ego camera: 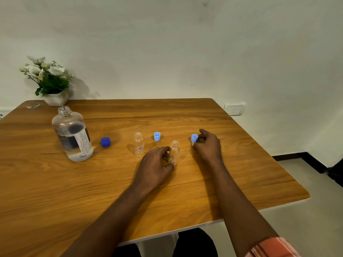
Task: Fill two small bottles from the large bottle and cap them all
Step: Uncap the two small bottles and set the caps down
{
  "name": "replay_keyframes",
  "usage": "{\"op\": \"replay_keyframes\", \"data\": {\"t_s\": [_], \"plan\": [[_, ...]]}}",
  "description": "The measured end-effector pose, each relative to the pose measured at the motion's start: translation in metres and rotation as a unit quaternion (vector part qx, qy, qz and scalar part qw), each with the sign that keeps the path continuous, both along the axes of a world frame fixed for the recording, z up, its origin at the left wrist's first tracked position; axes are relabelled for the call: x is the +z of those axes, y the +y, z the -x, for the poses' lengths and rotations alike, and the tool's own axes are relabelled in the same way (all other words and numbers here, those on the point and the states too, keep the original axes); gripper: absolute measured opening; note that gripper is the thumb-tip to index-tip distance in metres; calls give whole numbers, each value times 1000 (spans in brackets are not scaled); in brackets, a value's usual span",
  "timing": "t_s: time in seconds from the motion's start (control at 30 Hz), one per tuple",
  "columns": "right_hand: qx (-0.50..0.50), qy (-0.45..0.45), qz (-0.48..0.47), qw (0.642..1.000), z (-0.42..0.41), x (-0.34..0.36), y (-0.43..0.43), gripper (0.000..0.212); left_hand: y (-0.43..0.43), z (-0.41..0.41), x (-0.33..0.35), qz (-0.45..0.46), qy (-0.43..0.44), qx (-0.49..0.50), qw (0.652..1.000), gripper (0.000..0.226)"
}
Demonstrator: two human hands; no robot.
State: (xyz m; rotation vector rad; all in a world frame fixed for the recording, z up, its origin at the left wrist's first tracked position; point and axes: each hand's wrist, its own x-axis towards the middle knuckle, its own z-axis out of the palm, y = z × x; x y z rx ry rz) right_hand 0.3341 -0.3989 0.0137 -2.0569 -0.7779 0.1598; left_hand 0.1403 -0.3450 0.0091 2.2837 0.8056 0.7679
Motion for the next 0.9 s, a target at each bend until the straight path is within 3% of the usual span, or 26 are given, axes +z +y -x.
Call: {"op": "replay_keyframes", "data": {"t_s": [0.23,0.33,0.43,0.63,0.9], "plan": [[-78,5,-105,991,29,-1,-32,40,-4,11,1,15,-28,21,999,54],[-43,25,-125,991,48,-2,-41,34,-6,14,2,18,-36,22,999,53],[46,41,-88,994,65,-3,-42,33,-8,17,1,19,-37,25,999,52],[95,-5,5,995,82,-5,-35,65,-13,30,0,29,-44,35,998,51],[97,-28,-23,995,98,-4,-29,36,-15,50,-3,55,-64,67,994,48]]}}
